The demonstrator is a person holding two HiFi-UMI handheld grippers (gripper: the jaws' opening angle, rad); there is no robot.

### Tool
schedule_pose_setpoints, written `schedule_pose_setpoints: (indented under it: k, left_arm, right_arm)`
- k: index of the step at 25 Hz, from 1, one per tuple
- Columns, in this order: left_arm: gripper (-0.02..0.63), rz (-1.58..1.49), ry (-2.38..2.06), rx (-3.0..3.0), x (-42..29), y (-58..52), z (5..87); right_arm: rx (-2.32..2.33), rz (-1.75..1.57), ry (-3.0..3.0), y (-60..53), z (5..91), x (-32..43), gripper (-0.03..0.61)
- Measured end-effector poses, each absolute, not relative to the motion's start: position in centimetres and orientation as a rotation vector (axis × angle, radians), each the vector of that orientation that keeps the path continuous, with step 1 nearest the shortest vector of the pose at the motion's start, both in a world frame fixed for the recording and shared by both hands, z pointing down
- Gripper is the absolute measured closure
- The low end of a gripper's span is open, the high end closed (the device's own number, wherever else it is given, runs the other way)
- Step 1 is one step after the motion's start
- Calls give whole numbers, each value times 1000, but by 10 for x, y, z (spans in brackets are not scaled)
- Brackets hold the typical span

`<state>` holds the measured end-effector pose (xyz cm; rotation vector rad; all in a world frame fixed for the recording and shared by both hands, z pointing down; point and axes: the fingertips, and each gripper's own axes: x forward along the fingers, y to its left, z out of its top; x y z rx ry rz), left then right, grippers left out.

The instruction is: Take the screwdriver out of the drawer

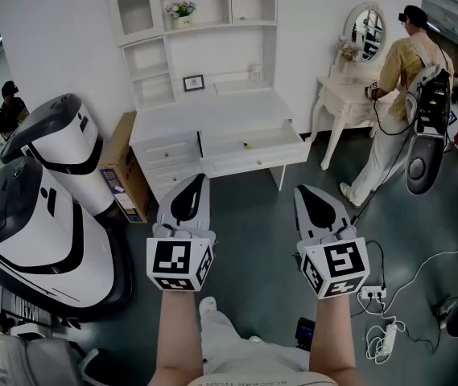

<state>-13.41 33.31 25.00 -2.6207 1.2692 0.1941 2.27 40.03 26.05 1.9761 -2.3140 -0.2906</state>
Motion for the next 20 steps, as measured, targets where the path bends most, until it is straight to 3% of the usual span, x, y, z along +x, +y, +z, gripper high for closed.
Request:
schedule_pose_setpoints:
  k: [20]
  left_arm:
    - [604,123,1318,-2583,-132,328,257]
  right_arm:
    - [1966,-269,-2335,393,272,26,571]
